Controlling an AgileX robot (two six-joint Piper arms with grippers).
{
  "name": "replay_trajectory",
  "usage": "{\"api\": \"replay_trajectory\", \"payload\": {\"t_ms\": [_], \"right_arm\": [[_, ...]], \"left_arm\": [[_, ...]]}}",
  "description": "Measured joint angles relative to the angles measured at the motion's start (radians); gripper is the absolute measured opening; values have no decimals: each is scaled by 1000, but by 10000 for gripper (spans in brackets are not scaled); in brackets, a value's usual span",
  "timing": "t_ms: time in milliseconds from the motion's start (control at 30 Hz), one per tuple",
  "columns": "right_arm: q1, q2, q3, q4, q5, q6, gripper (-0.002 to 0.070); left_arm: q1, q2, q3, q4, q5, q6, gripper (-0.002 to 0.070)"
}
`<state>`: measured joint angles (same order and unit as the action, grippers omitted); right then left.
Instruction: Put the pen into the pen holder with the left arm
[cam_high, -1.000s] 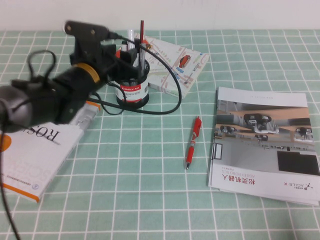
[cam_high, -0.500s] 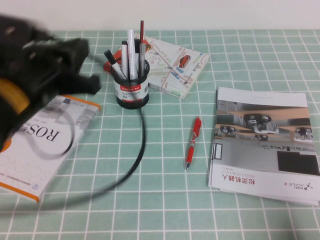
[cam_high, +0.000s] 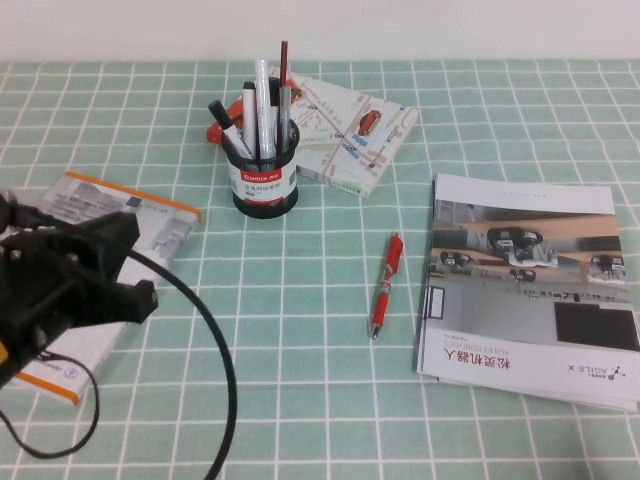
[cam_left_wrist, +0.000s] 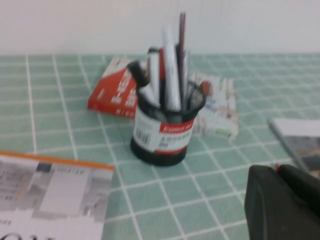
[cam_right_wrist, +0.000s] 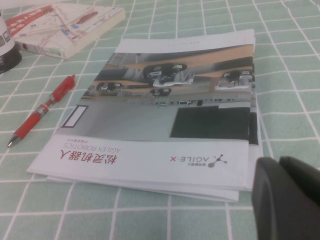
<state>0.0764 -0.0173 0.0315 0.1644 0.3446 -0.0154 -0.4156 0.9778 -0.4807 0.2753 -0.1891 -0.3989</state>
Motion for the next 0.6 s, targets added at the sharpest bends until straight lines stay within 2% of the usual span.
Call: {"api": "replay_trajectory", "payload": {"t_ms": [333,600], "right_arm": [[0,0,0,0,0,0,-20],[0,0,0,0,0,0,-20]], "left_arm": [[14,-118,45,25,113,51,0],[177,-508,253,-90,112,185,0]]}}
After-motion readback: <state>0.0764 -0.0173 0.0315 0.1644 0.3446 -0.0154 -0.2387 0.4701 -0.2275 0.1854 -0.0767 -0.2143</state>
